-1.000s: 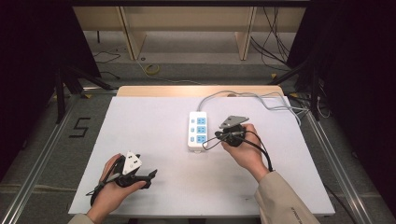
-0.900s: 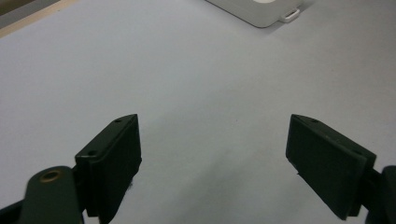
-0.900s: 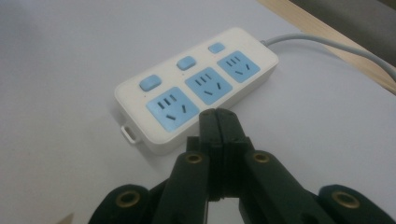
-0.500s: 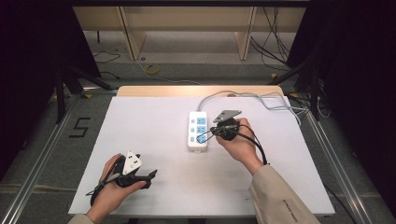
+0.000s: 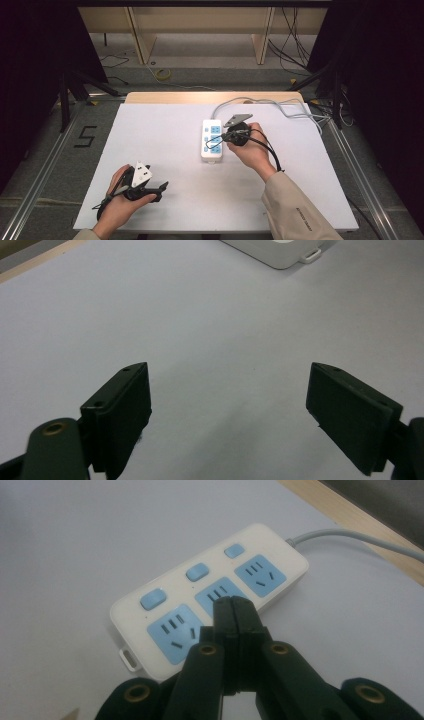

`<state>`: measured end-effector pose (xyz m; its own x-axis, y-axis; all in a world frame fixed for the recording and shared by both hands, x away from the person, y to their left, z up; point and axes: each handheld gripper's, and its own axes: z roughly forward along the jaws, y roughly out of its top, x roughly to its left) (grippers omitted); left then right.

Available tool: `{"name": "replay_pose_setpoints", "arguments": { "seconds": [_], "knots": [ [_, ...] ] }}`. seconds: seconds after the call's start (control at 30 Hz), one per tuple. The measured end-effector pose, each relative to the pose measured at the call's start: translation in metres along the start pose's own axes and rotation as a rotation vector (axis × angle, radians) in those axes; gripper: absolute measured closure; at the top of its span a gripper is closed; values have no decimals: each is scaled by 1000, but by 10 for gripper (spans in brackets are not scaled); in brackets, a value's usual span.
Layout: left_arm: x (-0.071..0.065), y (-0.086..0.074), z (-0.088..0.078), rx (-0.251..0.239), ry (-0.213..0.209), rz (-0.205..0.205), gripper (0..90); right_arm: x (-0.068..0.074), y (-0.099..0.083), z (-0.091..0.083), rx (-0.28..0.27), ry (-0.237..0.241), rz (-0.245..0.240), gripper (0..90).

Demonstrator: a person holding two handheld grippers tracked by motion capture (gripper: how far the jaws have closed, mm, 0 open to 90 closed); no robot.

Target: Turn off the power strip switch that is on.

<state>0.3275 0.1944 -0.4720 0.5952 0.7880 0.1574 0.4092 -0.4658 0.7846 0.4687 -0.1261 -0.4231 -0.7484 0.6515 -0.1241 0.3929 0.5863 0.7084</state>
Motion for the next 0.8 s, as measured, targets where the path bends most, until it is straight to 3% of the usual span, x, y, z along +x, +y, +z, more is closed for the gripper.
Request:
{"name": "replay_pose_setpoints", "arguments": {
  "seconds": [0.8],
  "knots": [
    [0,0,0,0,2,1,180,-6,17,22,35,0,0,900]
  ]
}}
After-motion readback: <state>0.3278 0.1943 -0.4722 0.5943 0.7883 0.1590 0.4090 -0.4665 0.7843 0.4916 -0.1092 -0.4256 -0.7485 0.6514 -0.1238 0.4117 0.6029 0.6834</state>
